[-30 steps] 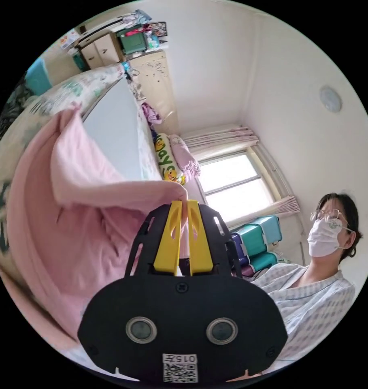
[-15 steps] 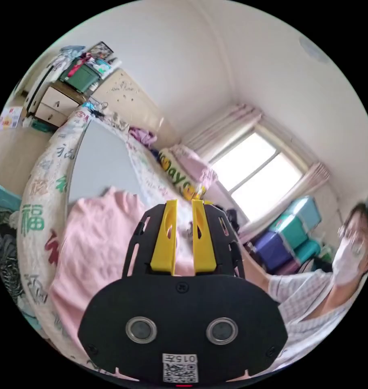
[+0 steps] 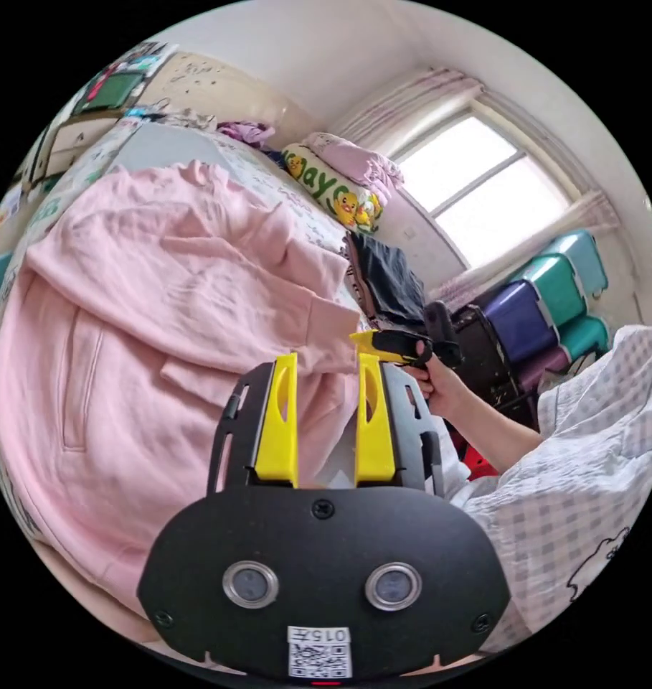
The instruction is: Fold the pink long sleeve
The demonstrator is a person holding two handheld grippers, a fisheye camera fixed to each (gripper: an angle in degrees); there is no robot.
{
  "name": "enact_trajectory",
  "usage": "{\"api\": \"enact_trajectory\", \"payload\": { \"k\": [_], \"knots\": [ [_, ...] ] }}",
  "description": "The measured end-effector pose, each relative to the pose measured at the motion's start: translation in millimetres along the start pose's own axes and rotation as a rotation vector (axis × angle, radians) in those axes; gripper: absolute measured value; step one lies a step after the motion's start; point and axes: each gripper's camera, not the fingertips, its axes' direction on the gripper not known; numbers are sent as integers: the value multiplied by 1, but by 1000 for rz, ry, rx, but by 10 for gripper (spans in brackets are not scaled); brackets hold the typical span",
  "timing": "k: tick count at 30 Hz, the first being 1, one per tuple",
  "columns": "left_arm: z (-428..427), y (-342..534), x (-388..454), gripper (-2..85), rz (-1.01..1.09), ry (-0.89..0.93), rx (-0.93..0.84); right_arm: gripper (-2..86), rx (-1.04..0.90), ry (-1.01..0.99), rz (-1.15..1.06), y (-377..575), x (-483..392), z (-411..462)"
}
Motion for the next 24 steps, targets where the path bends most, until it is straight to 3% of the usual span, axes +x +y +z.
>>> {"api": "enact_trajectory", "payload": {
  "k": [4,9,15,17,21,23,24],
  "knots": [
    [-5,5,38,156,67,-104,25,26,67,-51,3,2,-11,7],
    [-17,24,93,187,157,-312,57,12,149,-173,-112,5,-71,-3],
    [-55,50,141,132,198,-669,292,20,61,-173,-288,1,-142,17],
    [-67,60,144,87,232,-687,314,30,11,-154,-341,1,-160,30],
    [-110,91,113,30,48,-673,377,70,87,-189,-438,15,-177,43],
    [-132,110,91,26,-71,-664,409,97,114,-56,-497,25,-180,55],
    [-146,123,77,24,-140,-646,427,121,35,88,-531,27,-180,77]
  ]
}}
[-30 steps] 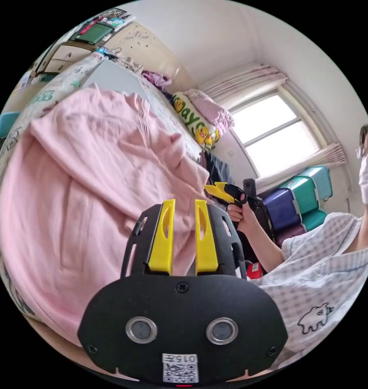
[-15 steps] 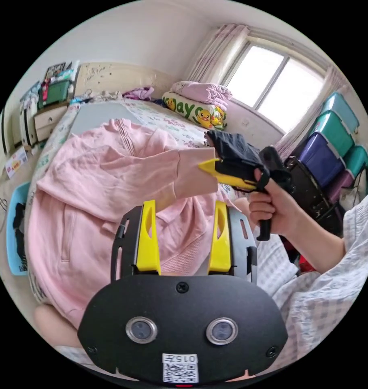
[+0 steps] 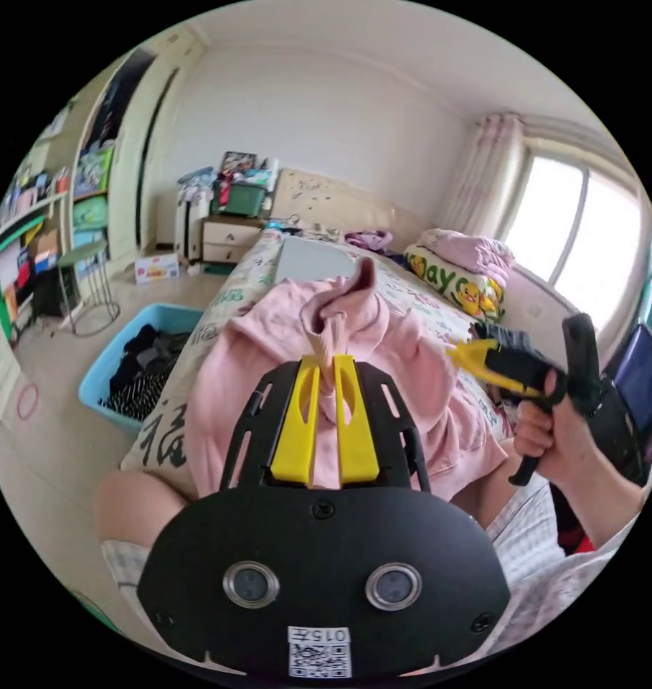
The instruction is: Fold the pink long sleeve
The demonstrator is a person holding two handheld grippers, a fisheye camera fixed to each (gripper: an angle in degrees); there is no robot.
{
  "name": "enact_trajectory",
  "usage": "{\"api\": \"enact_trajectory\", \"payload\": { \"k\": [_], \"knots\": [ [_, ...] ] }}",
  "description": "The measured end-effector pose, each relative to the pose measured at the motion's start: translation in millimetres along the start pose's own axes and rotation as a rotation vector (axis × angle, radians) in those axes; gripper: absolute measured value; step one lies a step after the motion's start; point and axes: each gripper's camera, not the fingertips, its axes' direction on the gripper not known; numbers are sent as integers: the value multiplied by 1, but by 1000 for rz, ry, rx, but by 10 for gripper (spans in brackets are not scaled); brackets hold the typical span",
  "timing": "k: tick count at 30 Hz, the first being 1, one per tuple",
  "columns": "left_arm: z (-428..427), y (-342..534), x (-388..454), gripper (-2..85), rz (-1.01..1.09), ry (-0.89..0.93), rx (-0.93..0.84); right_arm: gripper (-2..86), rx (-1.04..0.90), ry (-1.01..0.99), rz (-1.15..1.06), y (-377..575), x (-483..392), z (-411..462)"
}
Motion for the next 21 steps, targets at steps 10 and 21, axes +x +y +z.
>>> {"api": "enact_trajectory", "payload": {
  "k": [10,21],
  "knots": [
    [-14,24,-64,18,-147,53,-53,47,-503,462,-276,1,-29,150],
    [-49,-136,-251,16,-469,133,97,21,78,800,217,-169,113,-192]
  ]
}}
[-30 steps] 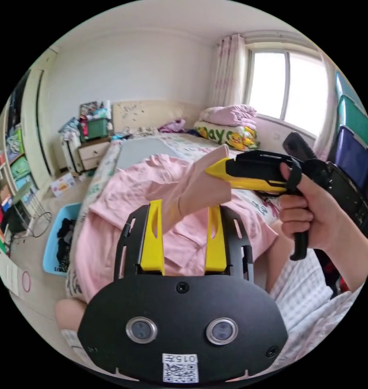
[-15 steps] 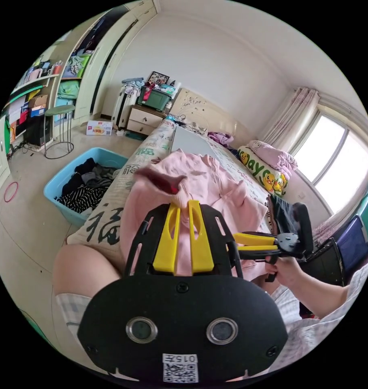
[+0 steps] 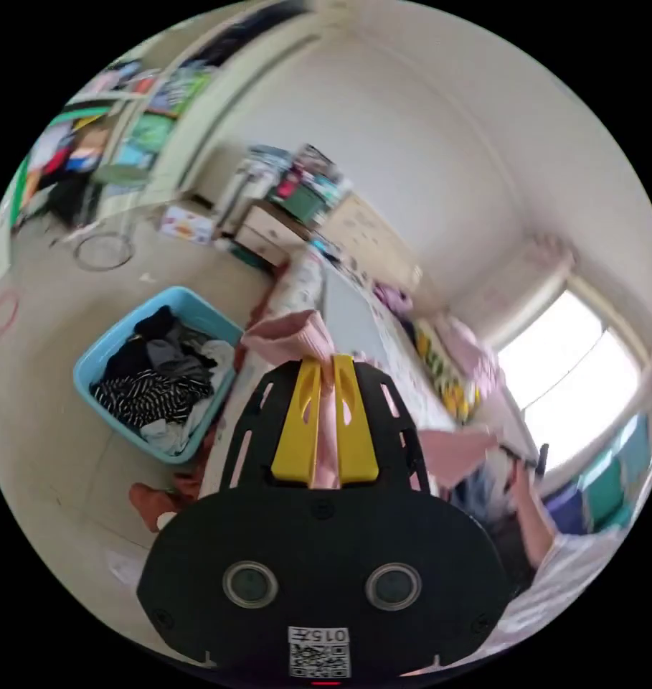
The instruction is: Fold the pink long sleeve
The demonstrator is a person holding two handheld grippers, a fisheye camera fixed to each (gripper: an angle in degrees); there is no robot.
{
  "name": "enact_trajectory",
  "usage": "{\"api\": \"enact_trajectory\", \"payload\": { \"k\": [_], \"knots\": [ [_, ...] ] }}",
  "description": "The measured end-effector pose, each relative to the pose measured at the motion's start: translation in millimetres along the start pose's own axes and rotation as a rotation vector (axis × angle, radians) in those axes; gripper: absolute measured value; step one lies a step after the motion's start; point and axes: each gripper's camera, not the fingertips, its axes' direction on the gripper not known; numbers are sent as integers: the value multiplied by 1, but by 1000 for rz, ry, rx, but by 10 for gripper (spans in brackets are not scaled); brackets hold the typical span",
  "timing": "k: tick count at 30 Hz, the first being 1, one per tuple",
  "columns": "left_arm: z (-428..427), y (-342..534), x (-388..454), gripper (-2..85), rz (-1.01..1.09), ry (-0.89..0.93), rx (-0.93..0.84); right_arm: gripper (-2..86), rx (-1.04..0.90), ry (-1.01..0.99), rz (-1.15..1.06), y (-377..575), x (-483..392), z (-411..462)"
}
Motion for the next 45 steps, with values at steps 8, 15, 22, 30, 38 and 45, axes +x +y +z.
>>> {"api": "enact_trajectory", "payload": {
  "k": [8,15,22,30,38,45],
  "knots": [
    [-26,-27,-63,3,-198,-223,231,17,248,37,580,35,172,-69],
    [188,-55,32,-2,115,-64,-253,16,-127,-178,191,1,46,108],
    [400,-67,162,-1,452,-125,-518,42,-339,-175,-94,-61,-87,246],
    [530,-73,177,-7,501,-263,-548,-3,-321,-28,-96,-85,-106,323],
    [585,-109,182,-8,544,-363,-483,-5,-303,60,-157,-142,-112,362],
    [598,-113,178,-5,610,-416,-494,1,-382,-9,-174,-162,-84,363]
  ]
}}
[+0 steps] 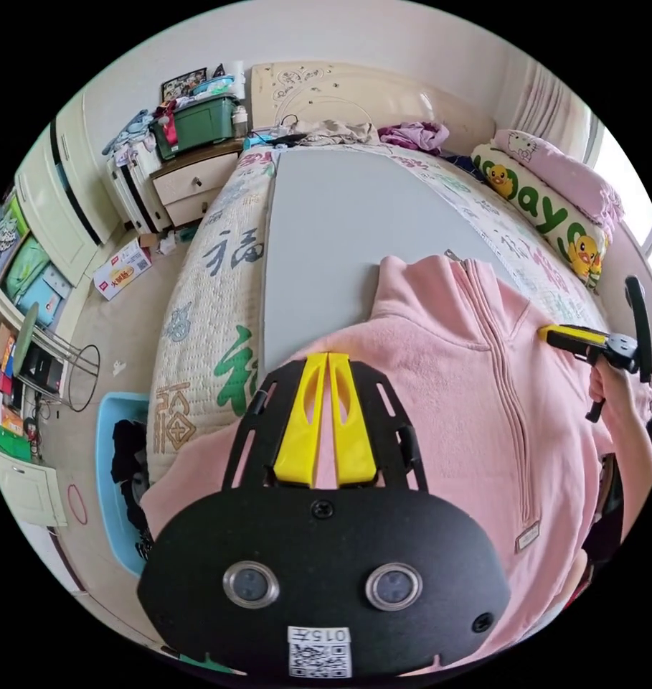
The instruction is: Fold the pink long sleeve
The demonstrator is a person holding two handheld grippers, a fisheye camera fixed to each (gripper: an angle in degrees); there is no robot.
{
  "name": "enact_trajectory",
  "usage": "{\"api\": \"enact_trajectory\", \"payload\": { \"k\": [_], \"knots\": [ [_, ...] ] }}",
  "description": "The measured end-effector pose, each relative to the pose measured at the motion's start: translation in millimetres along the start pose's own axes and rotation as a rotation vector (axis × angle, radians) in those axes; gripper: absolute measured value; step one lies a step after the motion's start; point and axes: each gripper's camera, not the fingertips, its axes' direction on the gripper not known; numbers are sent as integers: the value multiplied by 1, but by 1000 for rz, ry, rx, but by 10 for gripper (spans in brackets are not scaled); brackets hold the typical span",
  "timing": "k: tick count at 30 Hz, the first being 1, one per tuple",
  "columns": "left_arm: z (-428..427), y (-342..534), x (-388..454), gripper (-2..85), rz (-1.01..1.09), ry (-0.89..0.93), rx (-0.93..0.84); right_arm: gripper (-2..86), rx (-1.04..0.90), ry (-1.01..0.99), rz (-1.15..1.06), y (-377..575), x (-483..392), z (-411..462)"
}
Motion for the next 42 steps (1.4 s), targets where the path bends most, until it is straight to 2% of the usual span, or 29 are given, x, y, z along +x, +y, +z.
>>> {"api": "enact_trajectory", "payload": {
  "k": [2,4,8,11,13,16,18,21,24,27,32,36,38,40,41,42],
  "knots": [
    [-17,17,-10,-1,-7,47,36,8,63,-92,28,28,16,-23],
    [-62,64,-28,6,37,205,127,25,145,-305,-39,92,36,-64],
    [-140,177,-62,33,51,304,147,46,146,-407,-67,222,67,-119],
    [-185,295,-102,53,-99,333,121,60,119,-433,45,340,93,-143],
    [-195,383,-128,70,-258,397,35,85,52,-471,172,415,107,-138],
    [-197,467,-139,90,-416,469,0,115,-12,-534,333,474,116,-120],
    [-195,492,-136,101,-440,528,-7,120,-21,-605,371,489,116,-110],
    [-179,504,-122,120,-402,523,-74,114,-66,-631,379,491,111,-93],
    [-150,501,-112,115,-376,611,-190,92,-102,-599,346,481,105,-88],
    [-133,497,-106,74,-368,617,-280,37,-137,-564,330,476,100,-79],
    [-150,501,-105,8,-375,597,-223,2,-143,-459,299,473,90,-77],
    [-193,500,-104,0,-307,482,-167,-4,-106,-300,225,476,85,-97],
    [-210,494,-100,0,-284,449,-157,-4,-109,-141,205,477,84,-108],
    [-211,489,-97,4,-296,401,-184,-1,-173,190,130,482,80,-104],
    [-207,489,-94,5,-300,400,-204,0,-191,205,122,484,80,-100],
    [-195,489,-87,11,-302,408,-255,6,-217,122,118,487,82,-92]
  ]
}}
